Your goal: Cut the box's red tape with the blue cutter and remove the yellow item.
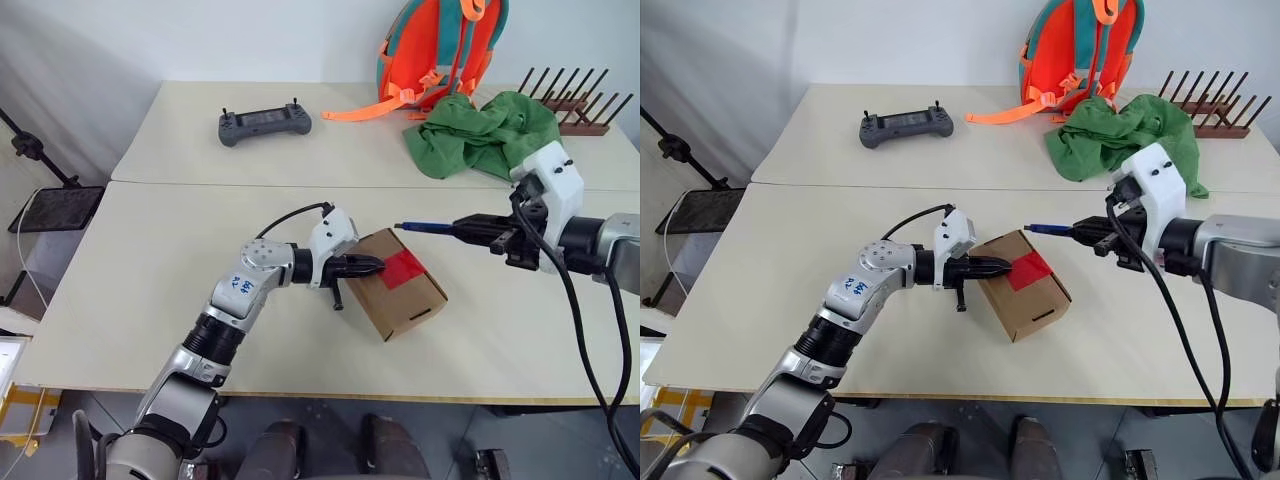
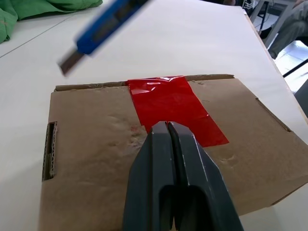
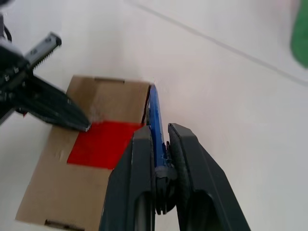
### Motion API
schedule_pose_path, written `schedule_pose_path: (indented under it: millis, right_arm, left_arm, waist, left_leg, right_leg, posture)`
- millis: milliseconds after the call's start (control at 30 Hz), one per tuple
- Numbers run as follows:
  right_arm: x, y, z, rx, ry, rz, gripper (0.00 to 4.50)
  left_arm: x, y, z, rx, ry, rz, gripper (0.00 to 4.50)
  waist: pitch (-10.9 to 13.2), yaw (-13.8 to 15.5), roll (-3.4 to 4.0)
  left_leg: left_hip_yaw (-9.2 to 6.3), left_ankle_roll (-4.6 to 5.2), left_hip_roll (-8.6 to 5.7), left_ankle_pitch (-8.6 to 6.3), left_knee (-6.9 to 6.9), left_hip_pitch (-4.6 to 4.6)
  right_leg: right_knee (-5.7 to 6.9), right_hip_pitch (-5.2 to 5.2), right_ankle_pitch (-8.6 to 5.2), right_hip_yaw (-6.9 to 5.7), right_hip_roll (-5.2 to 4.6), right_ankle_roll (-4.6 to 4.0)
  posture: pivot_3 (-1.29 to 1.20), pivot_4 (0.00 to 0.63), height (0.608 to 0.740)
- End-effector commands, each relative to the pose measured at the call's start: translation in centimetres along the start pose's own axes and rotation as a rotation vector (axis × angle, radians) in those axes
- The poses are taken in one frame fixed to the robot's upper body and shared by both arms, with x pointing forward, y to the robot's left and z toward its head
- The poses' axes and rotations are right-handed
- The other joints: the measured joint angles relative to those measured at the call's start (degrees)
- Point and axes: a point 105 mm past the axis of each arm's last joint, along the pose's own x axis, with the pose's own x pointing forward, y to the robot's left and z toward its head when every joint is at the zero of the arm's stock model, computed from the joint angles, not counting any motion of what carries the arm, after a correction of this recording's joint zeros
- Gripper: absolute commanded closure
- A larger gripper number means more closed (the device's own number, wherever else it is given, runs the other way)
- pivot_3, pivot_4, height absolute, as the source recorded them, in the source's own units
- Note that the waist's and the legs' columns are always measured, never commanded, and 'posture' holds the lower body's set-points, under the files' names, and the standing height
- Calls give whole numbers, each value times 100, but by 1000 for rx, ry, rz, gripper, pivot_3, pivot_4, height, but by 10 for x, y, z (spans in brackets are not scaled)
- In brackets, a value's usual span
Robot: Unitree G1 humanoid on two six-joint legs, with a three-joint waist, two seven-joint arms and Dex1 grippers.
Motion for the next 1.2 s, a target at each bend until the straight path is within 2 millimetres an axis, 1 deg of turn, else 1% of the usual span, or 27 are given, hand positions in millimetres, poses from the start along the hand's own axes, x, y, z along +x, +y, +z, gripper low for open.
schedule_pose_path:
  millis: [33,167,267,400,567,733,800,867,933,967,1067,1100,1200]
  right_arm:
    - [-8,-1,14,-28,-43,-13,4355]
    - [-6,3,5,-15,-13,4,4355]
    - [-4,4,-5,-16,19,-1,4355]
    - [-3,4,-12,-18,40,-6,4355]
    - [-4,4,-13,-16,44,-4,4355]
    - [-3,11,-16,5,60,43,4355]
    - [-4,11,-17,15,84,50,4355]
    - [-7,7,-25,18,191,18,4355]
    - [-9,4,-29,15,260,-5,4355]
    - [-9,4,-28,16,269,-6,4355]
    - [-11,6,-17,35,278,41,4355]
    - [-14,6,-17,33,316,55,4355]
    - [-20,10,-14,58,383,109,4355]
  left_arm:
    - [2,-5,-7,-7,33,-13,4475]
    - [4,-6,-7,-8,31,-17,4475]
    - [4,-6,-6,-9,30,-16,4475]
    - [3,-6,-6,-8,32,-14,4475]
    - [2,-6,-7,-9,35,-13,4475]
    - [2,-6,-7,-12,41,-12,4475]
    - [2,-7,-12,2,68,-17,4475]
    - [3,-8,-19,12,99,-22,4475]
    - [2,-8,-23,16,121,-24,4475]
    - [2,-9,-26,22,135,-26,4475]
    - [3,-16,-45,43,220,-52,4475]
    - [4,-19,-50,37,236,-56,4475]
    - [7,-21,-58,13,254,-48,4475]
  waist:
    - [0,0,0]
    - [0,2,0]
    - [0,6,0]
    - [0,5,0]
    - [0,4,0]
    - [0,3,0]
    - [0,3,0]
    - [-1,3,2]
    - [-3,2,5]
    - [-3,5,4]
    - [-4,12,4]
    - [-6,17,5]
    - [-15,33,7]
  left_leg:
    - [0,0,0,0,0,0]
    - [0,0,0,0,0,0]
    - [-1,0,-1,0,0,0]
    - [0,1,-1,0,0,0]
    - [0,1,-2,1,0,0]
    - [0,1,-1,1,0,0]
    - [0,1,-1,1,0,0]
    - [-1,1,-1,1,0,0]
    - [-1,1,0,1,0,2]
    - [-2,1,1,1,0,2]
    - [-1,1,-2,1,0,3]
    - [-1,1,-2,1,0,3]
    - [-5,3,-4,0,-2,4]
  right_leg:
    - [0,0,0,0,0,0]
    - [0,0,0,0,-1,0]
    - [1,0,0,0,-1,0]
    - [2,0,0,1,-1,0]
    - [2,0,0,1,-1,0]
    - [2,0,0,0,-1,0]
    - [2,0,0,1,-1,0]
    - [2,0,0,0,-1,0]
    - [1,1,0,2,-2,0]
    - [0,1,0,1,-2,0]
    - [-2,3,0,3,-5,0]
    - [-3,4,0,3,-5,0]
    - [-10,6,0,0,-7,-1]
  posture:
    - [0,150,740]
    - [0,150,740]
    - [0,150,740]
    - [0,150,740]
    - [0,150,740]
    - [0,150,740]
    - [0,150,740]
    - [0,150,740]
    - [0,150,740]
    - [0,150,740]
    - [0,150,740]
    - [0,150,740]
    - [0,150,740]
